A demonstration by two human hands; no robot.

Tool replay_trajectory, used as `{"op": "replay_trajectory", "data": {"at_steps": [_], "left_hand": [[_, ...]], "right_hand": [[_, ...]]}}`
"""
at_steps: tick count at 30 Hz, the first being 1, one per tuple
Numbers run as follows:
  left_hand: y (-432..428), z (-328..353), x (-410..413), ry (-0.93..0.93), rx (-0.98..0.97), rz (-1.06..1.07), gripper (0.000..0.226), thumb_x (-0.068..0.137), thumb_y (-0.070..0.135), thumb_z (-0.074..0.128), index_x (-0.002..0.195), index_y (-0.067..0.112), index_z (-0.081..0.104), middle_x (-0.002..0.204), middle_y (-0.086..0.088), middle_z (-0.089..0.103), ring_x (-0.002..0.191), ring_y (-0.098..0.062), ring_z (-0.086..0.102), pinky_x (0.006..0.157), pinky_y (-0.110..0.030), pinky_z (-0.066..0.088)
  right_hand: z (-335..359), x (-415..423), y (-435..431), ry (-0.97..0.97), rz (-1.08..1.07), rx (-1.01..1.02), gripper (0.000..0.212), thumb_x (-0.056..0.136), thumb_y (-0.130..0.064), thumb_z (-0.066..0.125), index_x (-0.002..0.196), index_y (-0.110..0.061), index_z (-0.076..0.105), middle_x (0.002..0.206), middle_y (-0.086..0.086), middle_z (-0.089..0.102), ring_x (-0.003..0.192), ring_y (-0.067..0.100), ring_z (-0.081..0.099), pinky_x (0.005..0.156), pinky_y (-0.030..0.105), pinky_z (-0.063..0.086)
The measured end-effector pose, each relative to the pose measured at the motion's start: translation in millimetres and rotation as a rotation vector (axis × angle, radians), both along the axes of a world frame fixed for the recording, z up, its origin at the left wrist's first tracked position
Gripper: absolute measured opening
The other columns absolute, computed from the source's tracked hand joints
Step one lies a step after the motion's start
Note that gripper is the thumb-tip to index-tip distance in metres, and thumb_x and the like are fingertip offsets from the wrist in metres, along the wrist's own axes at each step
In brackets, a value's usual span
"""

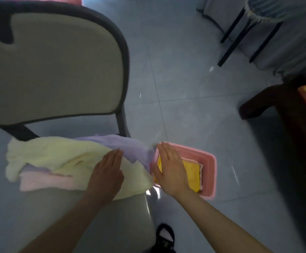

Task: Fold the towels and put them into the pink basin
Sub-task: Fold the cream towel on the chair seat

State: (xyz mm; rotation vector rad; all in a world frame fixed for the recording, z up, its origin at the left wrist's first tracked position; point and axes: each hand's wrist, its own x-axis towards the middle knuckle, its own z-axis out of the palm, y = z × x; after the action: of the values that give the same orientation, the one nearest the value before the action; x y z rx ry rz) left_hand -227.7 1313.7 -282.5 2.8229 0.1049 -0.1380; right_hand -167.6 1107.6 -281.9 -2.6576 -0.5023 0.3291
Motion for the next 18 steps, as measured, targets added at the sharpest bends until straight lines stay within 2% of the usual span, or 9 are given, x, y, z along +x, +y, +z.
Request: {"op": "replay_trajectory", "data": {"at_steps": [2, 5, 10, 12, 15, 18], "left_hand": [[54.9, -0.3, -32.9, 0.102, 0.039, 0.036, 0.062, 0.069, 0.026, 0.039, 0.119, -0.004, 0.058, 0.116, -0.025, 0.063, 0.103, -0.039, 0.063, 0.084, -0.044, 0.053], [113.2, -3.3, -72.3, 0.205, 0.049, 0.089, 0.06, 0.067, 0.025, 0.044, 0.118, -0.002, 0.056, 0.113, -0.024, 0.063, 0.098, -0.04, 0.063, 0.069, -0.047, 0.057], [185.7, -8.1, -117.4, 0.268, -0.056, 0.136, 0.057, 0.067, 0.03, 0.037, 0.106, -0.003, 0.061, 0.098, -0.022, 0.066, 0.087, -0.039, 0.066, 0.062, -0.042, 0.056], [203.3, -8.4, -126.7, 0.247, -0.126, 0.147, 0.053, 0.069, 0.027, 0.042, 0.107, -0.005, 0.061, 0.099, -0.025, 0.065, 0.088, -0.042, 0.065, 0.066, -0.046, 0.055], [223.2, -16.5, -133.2, 0.244, -0.274, 0.227, 0.045, 0.067, 0.011, 0.055, 0.107, -0.01, 0.061, 0.099, -0.031, 0.064, 0.087, -0.048, 0.063, 0.073, -0.052, 0.052], [231.9, -20.9, -124.5, 0.186, -0.422, 0.313, 0.035, 0.078, -0.001, 0.059, 0.113, -0.007, 0.058, 0.107, -0.023, 0.063, 0.096, -0.038, 0.062, 0.083, -0.038, 0.047]], "right_hand": [[5.5, -12.8, 36.6, 0.0, 0.017, 0.012, 0.065, 0.087, -0.044, 0.034, 0.142, -0.009, 0.038, 0.147, 0.01, 0.042, 0.138, 0.027, 0.036, 0.117, 0.04, 0.024], [5.0, -31.7, 72.8, 0.005, 0.023, -0.007, 0.065, 0.086, -0.044, 0.035, 0.14, -0.008, 0.042, 0.145, 0.013, 0.044, 0.136, 0.029, 0.039, 0.116, 0.042, 0.026], [-5.3, -66.3, 133.7, 0.038, -0.024, -0.067, 0.071, 0.085, -0.049, 0.03, 0.137, -0.003, 0.044, 0.137, 0.018, 0.051, 0.127, 0.034, 0.047, 0.109, 0.043, 0.036], [-8.7, -75.2, 159.8, 0.059, -0.05, -0.081, 0.077, 0.081, -0.053, 0.028, 0.136, -0.002, 0.044, 0.135, 0.019, 0.052, 0.124, 0.036, 0.048, 0.105, 0.042, 0.037], [-15.4, -79.0, 192.4, 0.094, -0.09, -0.143, 0.081, 0.079, -0.056, 0.031, 0.141, -0.004, 0.038, 0.14, 0.018, 0.046, 0.128, 0.035, 0.045, 0.106, 0.043, 0.033], [-24.6, -73.4, 213.5, 0.091, -0.122, -0.241, 0.074, 0.086, -0.047, 0.05, 0.146, -0.011, 0.028, 0.144, 0.014, 0.042, 0.127, 0.035, 0.042, 0.104, 0.046, 0.034]]}}
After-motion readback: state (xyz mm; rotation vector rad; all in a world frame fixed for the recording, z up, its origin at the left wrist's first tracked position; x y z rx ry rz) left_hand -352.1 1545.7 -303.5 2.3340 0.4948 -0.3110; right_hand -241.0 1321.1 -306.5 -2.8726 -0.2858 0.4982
